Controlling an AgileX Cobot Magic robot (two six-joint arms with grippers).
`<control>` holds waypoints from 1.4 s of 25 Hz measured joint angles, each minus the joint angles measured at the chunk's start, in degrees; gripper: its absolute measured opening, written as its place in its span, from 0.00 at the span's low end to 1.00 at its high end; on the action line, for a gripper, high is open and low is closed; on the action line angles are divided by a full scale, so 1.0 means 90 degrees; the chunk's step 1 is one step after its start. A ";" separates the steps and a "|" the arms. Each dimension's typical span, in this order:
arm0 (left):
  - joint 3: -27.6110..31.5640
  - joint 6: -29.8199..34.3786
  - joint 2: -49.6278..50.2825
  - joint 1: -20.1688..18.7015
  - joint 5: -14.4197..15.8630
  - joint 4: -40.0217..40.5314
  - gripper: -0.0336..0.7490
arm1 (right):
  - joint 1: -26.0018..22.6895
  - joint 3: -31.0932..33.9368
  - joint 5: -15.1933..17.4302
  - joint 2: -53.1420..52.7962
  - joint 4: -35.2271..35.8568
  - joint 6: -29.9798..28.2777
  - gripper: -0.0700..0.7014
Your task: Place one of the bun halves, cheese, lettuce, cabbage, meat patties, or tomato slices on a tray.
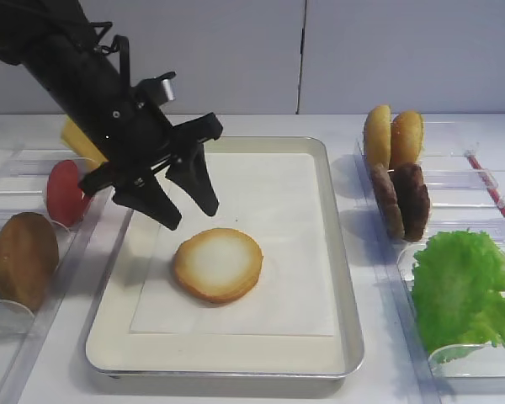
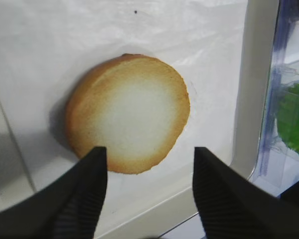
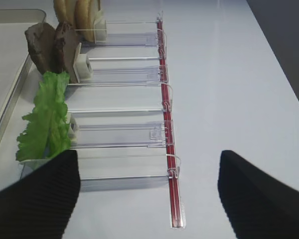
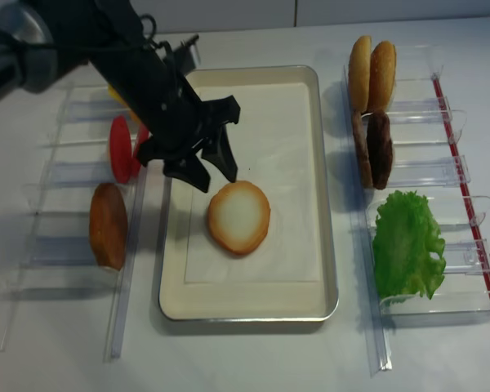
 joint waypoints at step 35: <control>0.2332 -0.1110 -0.6414 -0.0530 0.0321 0.2902 0.46 | 0.0000 0.0000 0.0000 0.0000 0.0000 0.0011 0.84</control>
